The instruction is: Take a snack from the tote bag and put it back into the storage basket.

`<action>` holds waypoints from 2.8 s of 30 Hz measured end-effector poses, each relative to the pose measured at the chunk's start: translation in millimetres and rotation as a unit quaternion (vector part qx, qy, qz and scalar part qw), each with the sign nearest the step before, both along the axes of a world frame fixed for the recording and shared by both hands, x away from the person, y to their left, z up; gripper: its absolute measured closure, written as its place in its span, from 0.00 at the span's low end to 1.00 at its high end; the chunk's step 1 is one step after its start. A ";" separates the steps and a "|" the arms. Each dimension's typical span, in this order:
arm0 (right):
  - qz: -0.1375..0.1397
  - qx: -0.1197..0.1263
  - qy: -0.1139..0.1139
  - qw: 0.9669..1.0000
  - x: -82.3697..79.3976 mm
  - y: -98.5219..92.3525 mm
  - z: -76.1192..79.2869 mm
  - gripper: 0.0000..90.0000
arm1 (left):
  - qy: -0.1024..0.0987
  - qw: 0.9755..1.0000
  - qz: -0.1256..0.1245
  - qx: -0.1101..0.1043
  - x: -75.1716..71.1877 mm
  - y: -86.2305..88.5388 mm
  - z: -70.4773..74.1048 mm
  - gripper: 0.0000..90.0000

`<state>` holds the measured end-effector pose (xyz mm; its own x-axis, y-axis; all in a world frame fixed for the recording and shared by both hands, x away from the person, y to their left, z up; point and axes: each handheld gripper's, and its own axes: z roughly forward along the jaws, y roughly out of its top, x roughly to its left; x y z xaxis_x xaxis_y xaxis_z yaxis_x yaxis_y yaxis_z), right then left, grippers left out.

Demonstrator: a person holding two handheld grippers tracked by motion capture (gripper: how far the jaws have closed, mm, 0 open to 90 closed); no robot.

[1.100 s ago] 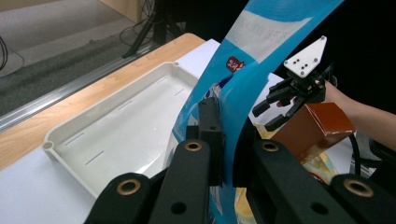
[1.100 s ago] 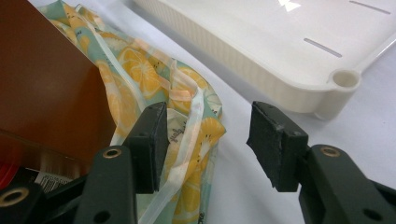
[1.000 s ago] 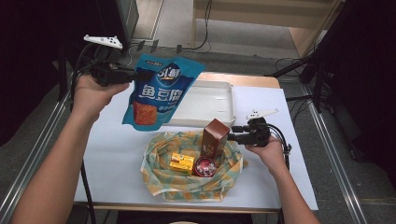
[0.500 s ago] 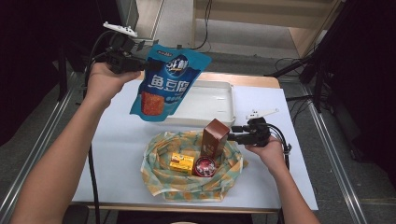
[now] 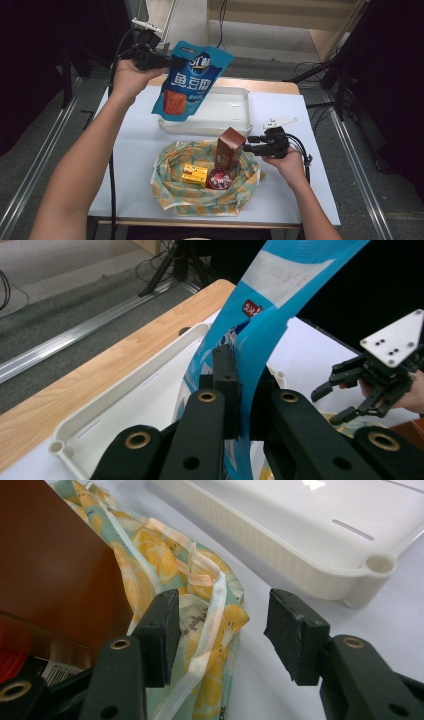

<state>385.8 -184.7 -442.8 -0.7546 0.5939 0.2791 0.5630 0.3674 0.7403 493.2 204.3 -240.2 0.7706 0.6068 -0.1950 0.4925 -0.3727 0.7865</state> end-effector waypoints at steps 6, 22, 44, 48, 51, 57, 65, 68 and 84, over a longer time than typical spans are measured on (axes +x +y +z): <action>-0.002 -0.003 0.002 1.000 -2.2 0.2 -0.6 0.54 | 0.005 1.000 0.007 -0.005 15.4 -7.0 -11.0 0.98; -0.005 -0.009 0.003 1.000 -6.9 -3.8 -3.4 0.54 | 0.017 1.000 0.017 -0.010 46.5 -26.6 -40.2 0.98; -0.001 -0.010 0.005 1.000 -8.1 -2.8 -4.7 0.54 | 0.007 1.000 0.011 -0.008 35.4 -10.4 -56.0 0.98; 0.000 -0.015 0.006 1.000 -8.0 -1.8 -5.4 0.54 | 0.007 1.000 0.007 0.006 28.6 -5.4 -59.4 0.97; 0.000 -0.015 0.006 1.000 -8.3 -2.0 -5.5 0.54 | 0.009 1.000 0.006 0.007 24.8 0.2 -63.1 0.97; 0.001 -0.016 0.007 1.000 -8.5 -1.8 -6.1 0.54 | 0.013 1.000 0.003 -0.007 17.7 10.3 -70.8 0.97; 0.004 -0.020 0.006 1.000 -8.4 -1.2 -6.5 0.54 | 0.016 1.000 -0.007 -0.022 5.5 21.5 -80.8 0.95; 0.004 -0.020 0.007 1.000 -8.6 -1.4 -6.4 0.54 | 0.016 1.000 -0.013 -0.022 1.6 21.3 -81.8 0.94; 0.002 -0.016 0.003 1.000 -7.4 -3.5 -5.5 0.54 | 0.039 0.999 -0.010 -0.001 -7.7 16.2 -88.2 0.69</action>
